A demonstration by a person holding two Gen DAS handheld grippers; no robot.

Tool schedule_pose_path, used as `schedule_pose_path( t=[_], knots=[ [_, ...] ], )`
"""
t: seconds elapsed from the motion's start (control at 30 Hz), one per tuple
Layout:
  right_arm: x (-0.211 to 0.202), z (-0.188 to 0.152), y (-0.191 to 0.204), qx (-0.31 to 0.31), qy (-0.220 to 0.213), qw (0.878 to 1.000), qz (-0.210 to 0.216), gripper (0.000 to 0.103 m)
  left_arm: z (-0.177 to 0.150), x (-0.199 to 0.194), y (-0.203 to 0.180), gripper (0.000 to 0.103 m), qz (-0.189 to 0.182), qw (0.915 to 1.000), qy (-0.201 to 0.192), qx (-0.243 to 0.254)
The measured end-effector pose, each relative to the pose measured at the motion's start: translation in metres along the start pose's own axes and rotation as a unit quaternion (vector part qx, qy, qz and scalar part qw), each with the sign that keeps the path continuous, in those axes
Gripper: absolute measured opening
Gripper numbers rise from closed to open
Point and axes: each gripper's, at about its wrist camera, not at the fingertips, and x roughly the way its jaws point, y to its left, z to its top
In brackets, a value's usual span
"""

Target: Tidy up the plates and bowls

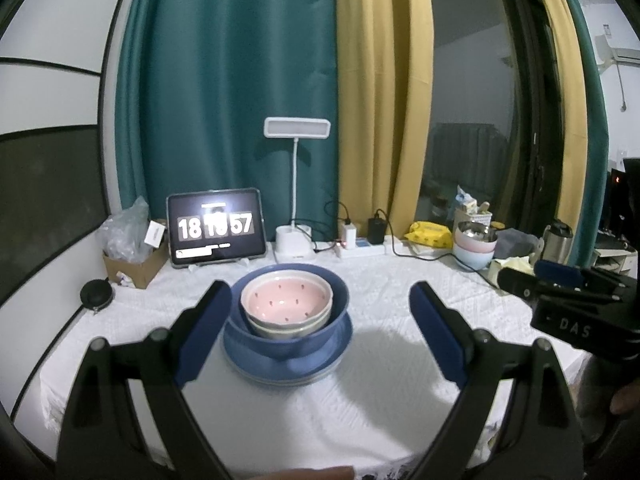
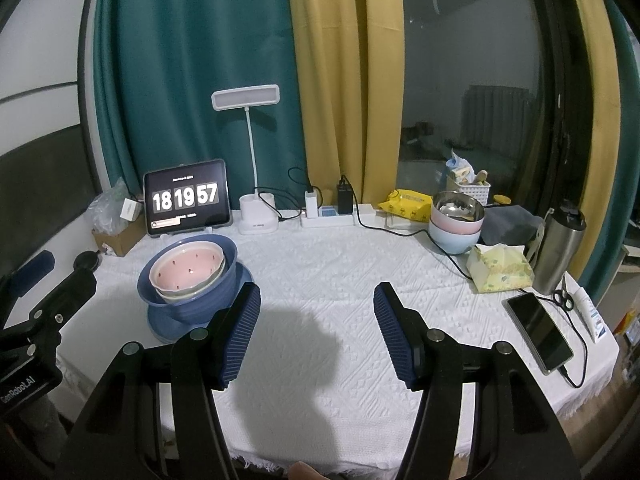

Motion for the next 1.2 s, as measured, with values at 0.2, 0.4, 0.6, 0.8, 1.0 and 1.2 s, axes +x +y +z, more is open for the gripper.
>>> schedule_pose_path(
  t=[0.2, 0.4, 0.6, 0.8, 1.0, 1.2],
  knots=[
    [0.0001, 0.0015, 0.0009, 0.000, 0.001, 1.000, 0.000, 0.062, -0.0001, -0.0003, -0.0003, 0.091, 0.000, 1.0000, 0.000, 0.000],
    [0.0000, 0.0022, 0.0009, -0.001, 0.000, 1.000, 0.000, 0.062, -0.0003, -0.0006, -0.0007, 0.091, 0.001, 1.0000, -0.001, 0.000],
    [0.0000, 0.0014, 0.0013, -0.001, 0.000, 1.000, 0.000, 0.062, -0.0002, -0.0005, -0.0006, 0.091, 0.001, 1.0000, 0.000, 0.000],
    [-0.0001, 0.0014, 0.0017, -0.001, 0.000, 1.000, -0.001, 0.062, -0.0005, -0.0005, -0.0007, 0.091, 0.001, 1.0000, 0.000, -0.001],
    [-0.0003, 0.0023, 0.0021, -0.001, 0.000, 1.000, -0.001, 0.062, -0.0010, -0.0007, 0.0001, 0.091, 0.001, 1.0000, 0.000, 0.000],
    [-0.0003, 0.0014, 0.0024, -0.001, 0.000, 1.000, -0.001, 0.062, -0.0009, -0.0010, -0.0013, 0.091, 0.000, 1.0000, 0.000, 0.000]
  ],
)
